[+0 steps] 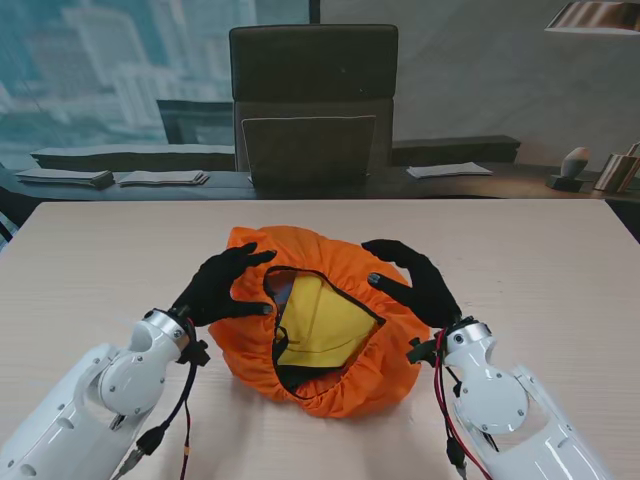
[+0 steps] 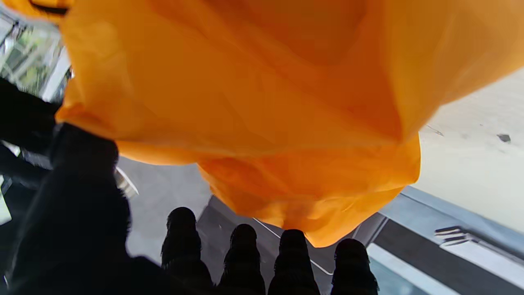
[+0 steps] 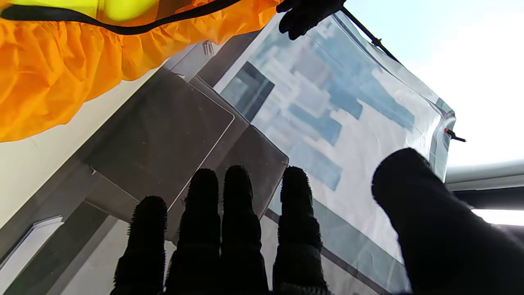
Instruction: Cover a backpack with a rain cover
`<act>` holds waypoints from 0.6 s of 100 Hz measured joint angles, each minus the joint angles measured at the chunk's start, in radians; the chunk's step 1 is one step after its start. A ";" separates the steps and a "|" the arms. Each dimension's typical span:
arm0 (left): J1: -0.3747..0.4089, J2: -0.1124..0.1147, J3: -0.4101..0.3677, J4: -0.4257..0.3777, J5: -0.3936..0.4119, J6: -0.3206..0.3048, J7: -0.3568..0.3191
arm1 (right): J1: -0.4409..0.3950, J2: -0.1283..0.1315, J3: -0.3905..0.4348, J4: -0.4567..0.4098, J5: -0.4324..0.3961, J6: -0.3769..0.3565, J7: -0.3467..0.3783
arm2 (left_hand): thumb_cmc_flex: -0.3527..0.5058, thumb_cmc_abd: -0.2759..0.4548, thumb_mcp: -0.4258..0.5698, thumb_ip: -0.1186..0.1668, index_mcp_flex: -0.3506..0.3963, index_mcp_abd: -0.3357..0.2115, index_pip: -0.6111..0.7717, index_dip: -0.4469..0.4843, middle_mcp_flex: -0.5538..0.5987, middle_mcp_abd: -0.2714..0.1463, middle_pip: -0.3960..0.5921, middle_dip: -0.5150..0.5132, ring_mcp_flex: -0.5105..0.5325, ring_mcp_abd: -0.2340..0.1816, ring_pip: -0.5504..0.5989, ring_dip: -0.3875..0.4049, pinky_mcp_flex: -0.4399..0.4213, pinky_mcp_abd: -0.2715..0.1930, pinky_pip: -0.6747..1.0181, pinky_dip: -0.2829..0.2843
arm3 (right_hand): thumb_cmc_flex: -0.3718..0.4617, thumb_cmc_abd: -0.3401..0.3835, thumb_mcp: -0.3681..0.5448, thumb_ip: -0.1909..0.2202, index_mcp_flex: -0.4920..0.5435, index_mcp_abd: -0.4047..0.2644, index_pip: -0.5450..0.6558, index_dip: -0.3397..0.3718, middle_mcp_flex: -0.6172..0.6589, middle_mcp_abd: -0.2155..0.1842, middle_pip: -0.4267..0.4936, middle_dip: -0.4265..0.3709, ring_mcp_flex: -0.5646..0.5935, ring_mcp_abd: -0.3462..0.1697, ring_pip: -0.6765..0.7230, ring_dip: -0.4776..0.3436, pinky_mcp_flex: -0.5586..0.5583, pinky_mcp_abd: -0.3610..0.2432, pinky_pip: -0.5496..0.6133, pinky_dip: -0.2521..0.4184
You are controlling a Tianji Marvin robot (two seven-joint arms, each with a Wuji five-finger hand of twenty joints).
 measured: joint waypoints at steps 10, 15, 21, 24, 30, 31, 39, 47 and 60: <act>0.033 0.002 -0.015 -0.039 0.023 -0.004 -0.026 | -0.003 0.000 0.000 0.002 0.008 -0.004 -0.002 | 0.011 -0.084 0.042 0.000 0.000 0.014 -0.065 -0.031 0.000 0.000 -0.023 0.000 -0.011 -0.001 -0.036 -0.004 -0.004 0.000 -0.050 -0.009 | 0.000 0.000 0.000 0.000 0.000 0.000 0.000 0.000 0.000 0.000 -0.008 0.000 0.000 0.000 -0.011 -0.001 -0.002 0.000 -0.002 -0.001; 0.049 0.003 -0.033 -0.053 0.005 -0.006 -0.053 | -0.004 0.000 0.000 0.002 0.017 -0.004 -0.002 | -0.035 -0.153 0.251 -0.002 0.000 0.026 -0.097 -0.042 -0.004 0.000 -0.031 -0.011 -0.011 -0.001 -0.048 -0.004 -0.004 0.000 -0.079 -0.004 | 0.000 0.000 -0.001 0.000 0.000 0.000 0.000 -0.002 0.000 0.000 -0.009 0.000 0.000 0.000 -0.011 -0.001 -0.008 0.000 -0.010 -0.001; 0.074 0.006 -0.064 -0.083 0.002 -0.001 -0.100 | -0.005 0.000 0.000 0.002 0.022 -0.002 -0.003 | -0.034 -0.182 0.367 -0.008 0.000 0.027 -0.120 -0.043 -0.011 0.000 -0.042 -0.025 -0.013 -0.001 -0.061 -0.014 -0.004 0.000 -0.098 0.003 | 0.000 0.001 -0.010 -0.001 0.000 0.000 0.000 -0.010 0.000 0.000 -0.009 0.000 0.000 0.000 -0.011 -0.001 -0.009 0.000 -0.011 -0.001; 0.086 0.008 -0.078 -0.099 -0.018 0.006 -0.125 | -0.006 -0.001 0.000 0.002 0.023 -0.001 -0.005 | 0.004 -0.191 0.423 -0.008 0.000 0.027 -0.121 -0.043 -0.011 0.001 -0.043 -0.035 -0.015 -0.001 -0.072 -0.024 -0.004 0.001 -0.123 0.003 | 0.000 0.001 -0.010 -0.001 0.000 0.000 0.000 -0.011 0.000 0.000 -0.009 0.000 0.000 0.000 -0.011 -0.001 -0.009 0.000 -0.011 -0.002; 0.108 0.015 -0.099 -0.129 -0.136 0.028 -0.185 | -0.007 -0.001 0.000 0.002 0.023 0.000 -0.007 | 0.102 -0.193 0.556 0.005 0.000 0.027 -0.136 -0.043 -0.011 0.001 -0.043 -0.049 -0.024 -0.003 -0.087 -0.057 -0.003 0.002 -0.158 -0.023 | 0.000 0.001 -0.010 -0.001 0.000 0.000 0.001 -0.011 0.000 0.000 -0.009 0.000 0.000 0.000 -0.011 -0.001 -0.009 0.000 -0.011 -0.010; 0.113 0.016 -0.104 -0.136 -0.156 0.034 -0.199 | -0.007 -0.001 0.000 0.002 0.023 0.000 -0.008 | 0.122 -0.192 0.578 0.018 0.000 0.027 -0.136 -0.043 -0.012 0.001 -0.043 -0.049 -0.024 -0.004 -0.087 -0.062 -0.003 0.002 -0.159 -0.029 | 0.000 0.001 -0.010 -0.001 0.000 0.000 0.001 -0.011 0.000 0.000 -0.009 0.000 0.000 0.000 -0.011 -0.001 -0.009 0.000 -0.011 -0.011; 0.160 0.027 -0.162 -0.224 -0.141 0.102 -0.344 | -0.008 -0.001 0.000 0.002 0.013 0.000 -0.014 | 0.208 -0.173 0.732 0.087 0.000 0.024 -0.161 -0.043 -0.013 0.000 -0.045 -0.061 -0.024 -0.018 -0.088 -0.106 0.002 0.000 -0.169 -0.079 | 0.000 0.001 -0.010 -0.001 0.000 0.000 0.001 -0.012 0.000 0.000 -0.009 0.000 0.000 0.000 -0.011 -0.001 -0.010 0.000 -0.012 -0.011; 0.200 0.050 -0.178 -0.300 0.081 0.129 -0.350 | -0.006 -0.001 -0.001 0.006 -0.010 -0.002 -0.018 | 0.234 -0.166 0.840 0.144 0.000 0.018 -0.163 -0.043 -0.013 -0.001 -0.045 -0.061 -0.024 -0.027 -0.088 -0.118 0.004 0.000 -0.170 -0.106 | 0.000 0.001 -0.010 -0.001 0.000 0.000 0.002 -0.012 0.000 0.000 -0.009 0.000 0.000 0.000 -0.011 -0.001 -0.010 0.000 -0.012 -0.011; 0.197 0.056 -0.161 -0.246 0.127 0.050 -0.162 | -0.003 -0.001 -0.005 0.014 -0.017 -0.005 -0.019 | 0.001 -0.116 0.349 0.050 0.000 0.010 -0.194 -0.038 -0.013 -0.004 -0.048 -0.070 -0.024 -0.029 -0.089 -0.128 0.004 -0.003 -0.170 -0.112 | 0.000 0.001 -0.010 -0.001 0.000 0.000 0.003 -0.012 0.000 0.000 -0.009 0.000 0.000 0.000 -0.011 -0.001 -0.010 0.000 -0.012 -0.011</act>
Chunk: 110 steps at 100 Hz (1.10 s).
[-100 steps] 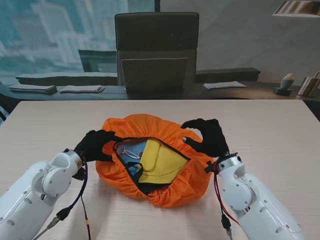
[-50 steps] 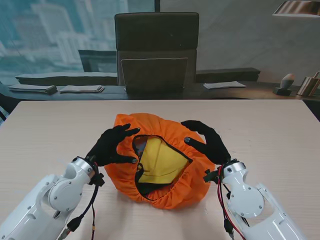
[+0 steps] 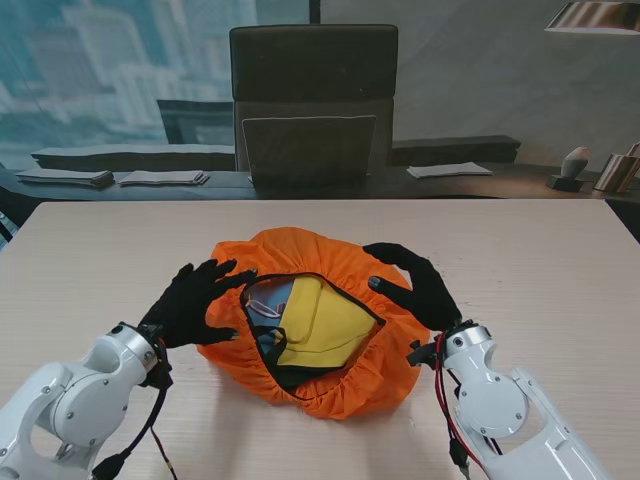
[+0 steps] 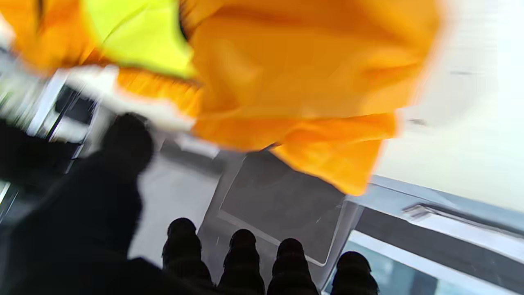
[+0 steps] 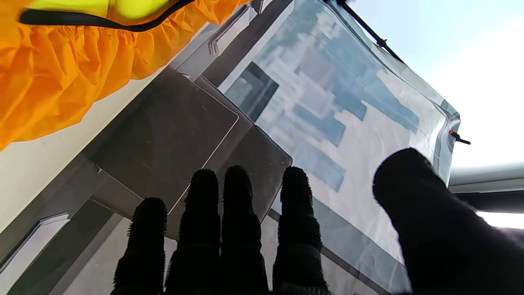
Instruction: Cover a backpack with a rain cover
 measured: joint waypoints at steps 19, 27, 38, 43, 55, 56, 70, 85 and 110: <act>-0.119 -0.041 0.116 0.204 -0.332 -0.094 0.185 | 0.006 0.000 -0.020 0.006 -0.020 0.000 -0.019 | -0.029 0.191 -0.434 -0.010 0.000 0.018 0.050 0.024 0.000 0.003 -0.006 0.013 0.000 0.002 -0.009 -0.003 0.002 0.000 0.000 0.003 | 0.000 0.000 0.016 0.000 -0.011 -0.010 0.014 -0.001 -0.035 -0.004 0.001 0.000 -0.015 -0.022 -0.001 0.000 -0.006 -0.024 0.000 -0.001; -0.163 -0.061 0.157 0.254 -0.374 -0.106 0.190 | 0.008 -0.001 -0.030 0.010 -0.024 0.001 -0.031 | -0.041 0.227 -0.436 -0.010 0.000 0.032 0.086 0.024 0.000 0.003 0.003 0.040 0.000 0.002 -0.009 0.016 0.002 -0.015 0.000 0.023 | 0.000 0.000 0.065 0.002 -0.038 -0.015 0.025 -0.011 -0.051 -0.020 -0.007 0.000 -0.035 -0.040 -0.016 0.000 -0.013 -0.041 -0.010 -0.013; -0.210 -0.079 0.206 0.303 -0.449 -0.104 0.204 | 0.011 -0.004 -0.040 0.016 -0.022 0.013 -0.043 | -0.052 0.273 -0.435 -0.010 0.000 0.058 0.137 0.024 0.000 0.003 0.013 0.058 0.000 -0.009 -0.009 0.035 0.002 -0.036 0.000 0.039 | -0.001 0.014 0.092 0.002 -0.049 -0.020 0.028 -0.013 -0.073 -0.030 -0.004 0.000 -0.054 -0.059 -0.017 -0.002 -0.014 -0.056 -0.037 -0.028; -0.227 -0.085 0.220 0.323 -0.456 -0.103 0.205 | 0.014 -0.005 -0.043 0.020 -0.028 0.028 -0.051 | -0.052 0.287 -0.435 -0.010 0.000 0.058 0.150 0.024 0.000 0.003 0.015 0.058 0.000 -0.009 -0.010 0.036 0.002 -0.045 0.000 0.041 | -0.001 0.023 0.092 0.002 -0.049 -0.020 0.028 -0.013 -0.087 -0.031 0.011 0.000 -0.056 -0.062 -0.014 -0.003 -0.015 -0.063 -0.043 -0.031; -0.251 -0.093 0.234 0.355 -0.464 -0.103 0.193 | 0.019 -0.009 -0.046 0.028 -0.032 0.052 -0.057 | -0.050 0.287 -0.435 -0.010 0.000 0.058 0.214 0.046 0.000 0.003 0.029 0.058 0.000 -0.009 -0.010 0.051 0.008 -0.045 0.000 0.057 | -0.012 0.023 0.096 -0.002 -0.049 -0.022 0.028 -0.013 -0.088 -0.032 0.011 0.000 -0.070 -0.062 -0.014 -0.003 -0.022 -0.064 -0.063 -0.040; -0.252 -0.093 0.234 0.355 -0.464 -0.103 0.192 | 0.019 -0.009 -0.046 0.028 -0.032 0.053 -0.057 | -0.050 0.287 -0.435 -0.010 0.000 0.058 0.221 0.048 0.001 0.003 0.032 0.058 0.000 -0.009 -0.010 0.053 0.011 -0.045 0.000 0.059 | -0.012 0.023 0.096 -0.002 -0.049 -0.022 0.028 -0.013 -0.088 -0.032 0.011 0.000 -0.070 -0.062 -0.014 -0.003 -0.023 -0.064 -0.064 -0.040; -0.258 -0.093 0.238 0.364 -0.444 -0.107 0.193 | 0.019 -0.009 -0.046 0.028 -0.031 0.064 -0.055 | -0.044 0.287 -0.435 -0.010 0.000 0.058 0.295 0.083 0.003 0.003 0.081 0.058 0.001 -0.008 0.028 0.075 0.045 -0.043 0.005 0.076 | -0.012 0.023 0.061 0.004 -0.049 -0.023 0.028 -0.014 -0.098 -0.032 0.011 0.000 -0.070 -0.062 -0.014 -0.012 -0.024 -0.064 -0.064 -0.041; -0.267 -0.095 0.249 0.380 -0.418 -0.117 0.223 | 0.019 -0.010 -0.047 0.027 -0.031 0.074 -0.055 | -0.036 0.287 -0.434 -0.010 0.000 0.057 0.345 0.098 0.003 0.003 0.110 0.048 0.002 0.003 0.061 0.075 0.060 -0.033 0.009 0.088 | -0.012 0.023 0.056 0.004 -0.049 -0.024 0.028 -0.015 -0.098 -0.032 0.011 0.000 -0.070 -0.062 -0.014 -0.012 -0.024 -0.061 -0.064 -0.042; -0.271 -0.095 0.254 0.382 -0.418 -0.118 0.214 | 0.018 -0.010 -0.045 0.025 -0.032 0.073 -0.056 | -0.036 0.287 -0.434 -0.010 0.000 0.057 0.353 0.099 0.004 0.004 0.119 0.036 0.002 0.003 0.061 0.075 0.061 -0.032 0.009 0.088 | -0.012 0.023 0.022 0.004 -0.049 -0.024 0.028 -0.024 -0.098 -0.032 0.011 0.000 -0.070 -0.062 -0.014 -0.012 -0.024 -0.052 -0.064 -0.042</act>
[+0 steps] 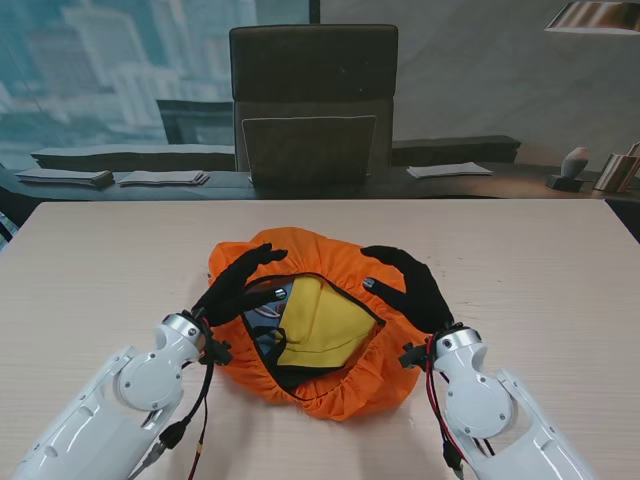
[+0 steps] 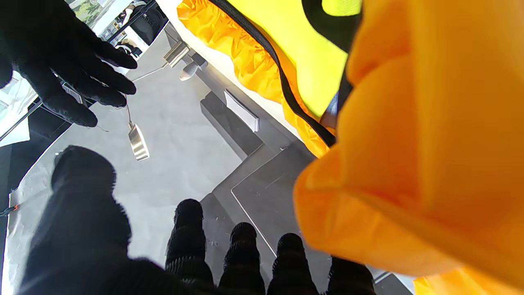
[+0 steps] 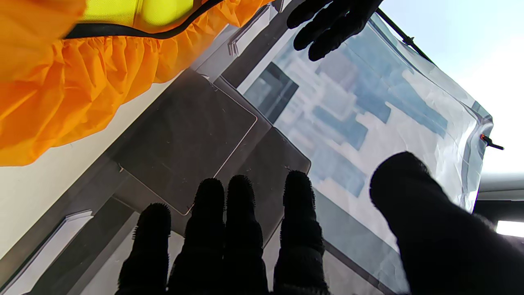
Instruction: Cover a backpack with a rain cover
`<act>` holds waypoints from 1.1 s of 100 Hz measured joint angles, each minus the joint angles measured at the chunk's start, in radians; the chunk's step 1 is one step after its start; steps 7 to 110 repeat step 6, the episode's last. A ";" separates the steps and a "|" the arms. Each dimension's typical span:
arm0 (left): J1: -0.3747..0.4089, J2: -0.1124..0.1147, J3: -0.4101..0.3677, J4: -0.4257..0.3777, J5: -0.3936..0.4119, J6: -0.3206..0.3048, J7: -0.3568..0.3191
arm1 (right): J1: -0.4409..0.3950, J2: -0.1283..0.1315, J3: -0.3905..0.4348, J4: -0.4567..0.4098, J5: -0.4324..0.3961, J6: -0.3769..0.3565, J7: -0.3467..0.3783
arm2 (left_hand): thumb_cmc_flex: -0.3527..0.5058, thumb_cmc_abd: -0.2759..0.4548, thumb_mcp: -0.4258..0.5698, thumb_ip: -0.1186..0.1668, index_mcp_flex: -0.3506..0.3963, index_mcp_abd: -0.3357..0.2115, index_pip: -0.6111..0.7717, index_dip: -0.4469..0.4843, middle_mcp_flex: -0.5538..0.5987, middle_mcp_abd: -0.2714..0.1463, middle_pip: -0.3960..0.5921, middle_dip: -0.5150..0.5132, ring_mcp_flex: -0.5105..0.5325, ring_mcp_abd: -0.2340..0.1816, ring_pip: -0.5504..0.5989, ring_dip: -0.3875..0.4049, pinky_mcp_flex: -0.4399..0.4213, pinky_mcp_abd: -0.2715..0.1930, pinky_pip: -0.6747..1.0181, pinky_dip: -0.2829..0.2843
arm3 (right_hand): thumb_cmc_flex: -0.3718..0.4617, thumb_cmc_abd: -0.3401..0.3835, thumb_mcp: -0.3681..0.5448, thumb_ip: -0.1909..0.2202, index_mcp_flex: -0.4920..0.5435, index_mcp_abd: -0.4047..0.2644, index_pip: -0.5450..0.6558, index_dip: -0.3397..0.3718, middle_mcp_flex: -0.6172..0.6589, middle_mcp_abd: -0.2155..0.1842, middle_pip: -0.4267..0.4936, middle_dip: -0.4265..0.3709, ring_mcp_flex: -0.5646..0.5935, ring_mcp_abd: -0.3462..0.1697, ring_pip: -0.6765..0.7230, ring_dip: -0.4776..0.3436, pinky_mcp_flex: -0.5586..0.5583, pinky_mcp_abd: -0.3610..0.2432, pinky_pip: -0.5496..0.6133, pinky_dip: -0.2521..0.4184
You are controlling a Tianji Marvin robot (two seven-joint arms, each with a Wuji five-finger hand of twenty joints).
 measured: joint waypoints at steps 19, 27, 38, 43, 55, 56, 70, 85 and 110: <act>0.000 0.000 0.000 0.000 0.001 0.000 -0.003 | 0.000 0.000 0.001 0.000 0.000 -0.002 -0.002 | 0.000 0.000 0.000 0.000 0.000 0.000 0.000 0.000 0.000 0.000 0.001 -0.001 0.000 0.000 0.000 0.000 0.000 0.001 0.000 0.000 | 0.000 0.000 0.000 0.000 0.000 0.000 0.000 0.000 0.000 0.000 0.000 0.000 0.000 0.000 0.000 0.000 0.000 0.001 0.000 0.000; 0.000 0.000 0.000 0.000 0.001 0.000 -0.003 | 0.000 0.000 0.001 0.000 0.000 -0.002 -0.002 | 0.000 0.000 0.000 0.000 0.000 0.000 0.000 0.000 0.000 0.000 0.001 -0.001 0.000 0.000 0.000 0.000 0.000 0.001 0.000 0.000 | 0.000 0.000 0.000 0.000 0.000 0.000 0.000 0.000 0.000 0.000 0.000 0.000 0.000 0.000 0.000 0.000 0.000 0.001 0.000 0.000; 0.000 0.000 0.000 0.000 0.001 0.000 -0.003 | 0.000 0.000 0.001 0.000 0.000 -0.002 -0.002 | 0.000 0.000 0.000 0.000 0.000 0.000 0.000 0.000 0.000 0.000 0.001 -0.001 0.000 0.000 0.000 0.000 0.000 0.001 0.000 0.000 | 0.000 0.000 0.000 0.000 0.000 0.000 0.000 0.000 0.000 0.000 0.000 0.000 0.000 0.000 0.000 0.000 0.000 0.001 0.000 0.000; 0.000 0.000 0.000 0.000 0.001 0.000 -0.003 | 0.000 0.000 0.001 0.000 0.000 -0.002 -0.002 | 0.000 0.000 0.000 0.000 0.000 0.000 0.000 0.000 0.000 0.000 0.001 -0.001 0.000 0.000 0.000 0.000 0.000 0.001 0.000 0.000 | 0.000 0.000 0.000 0.000 0.000 0.000 0.000 0.000 0.000 0.000 0.000 0.000 0.000 0.000 0.000 0.000 0.000 0.001 0.000 0.000; 0.000 0.000 0.000 0.000 0.001 0.000 -0.003 | 0.000 0.000 0.001 0.000 0.000 -0.002 -0.002 | 0.000 0.000 0.000 0.000 0.000 0.000 0.000 0.000 0.000 0.000 0.001 -0.001 0.000 0.000 0.000 0.000 0.000 0.001 0.000 0.000 | 0.000 0.000 0.000 0.000 0.000 0.000 0.000 0.000 0.000 0.000 0.000 0.000 0.000 0.000 0.000 0.000 0.000 0.001 0.000 0.000; 0.000 0.000 0.000 0.000 0.001 0.000 -0.003 | 0.000 0.000 0.001 0.000 0.000 -0.002 -0.002 | 0.000 0.000 0.000 0.000 0.000 0.000 0.000 0.000 0.000 0.000 0.001 -0.001 0.000 0.000 0.000 0.000 0.000 0.001 0.000 0.000 | 0.000 0.000 0.000 0.000 0.000 0.000 0.000 0.000 0.000 0.000 0.000 0.000 0.000 0.000 0.000 0.000 0.000 0.001 0.000 0.000; 0.000 0.000 0.000 0.000 0.001 0.000 -0.003 | 0.000 0.000 0.001 0.000 0.000 -0.002 -0.002 | 0.000 0.000 0.000 0.000 0.000 0.000 0.000 0.000 0.000 0.000 0.001 -0.001 0.000 0.000 0.000 0.000 0.000 0.001 0.000 0.000 | 0.000 0.000 0.000 0.000 0.000 0.000 0.000 0.000 0.000 0.000 0.000 0.000 0.000 0.000 0.000 0.000 0.000 0.001 0.000 0.000; 0.000 0.000 0.000 0.000 0.001 0.000 -0.003 | 0.000 0.000 0.001 0.000 0.000 -0.002 -0.002 | 0.000 0.000 0.000 0.000 0.000 0.000 0.000 0.000 0.000 0.000 0.001 -0.001 0.000 0.000 0.000 0.000 0.000 0.001 0.000 0.000 | 0.000 0.000 0.000 0.000 0.000 0.000 0.000 0.000 0.000 0.000 0.000 0.000 0.000 0.000 0.000 0.000 0.000 0.001 0.000 0.000; 0.000 0.000 0.000 0.000 0.001 0.000 -0.003 | 0.000 0.000 0.001 0.000 0.000 -0.002 -0.002 | 0.000 0.000 0.000 0.000 0.000 0.000 0.000 0.000 0.000 0.000 0.001 -0.001 0.000 0.000 0.000 0.000 0.000 0.001 0.000 0.000 | 0.000 0.000 0.000 0.000 0.000 0.000 0.000 0.000 0.000 0.000 0.000 0.000 0.000 0.000 0.000 0.000 0.000 0.001 0.000 0.000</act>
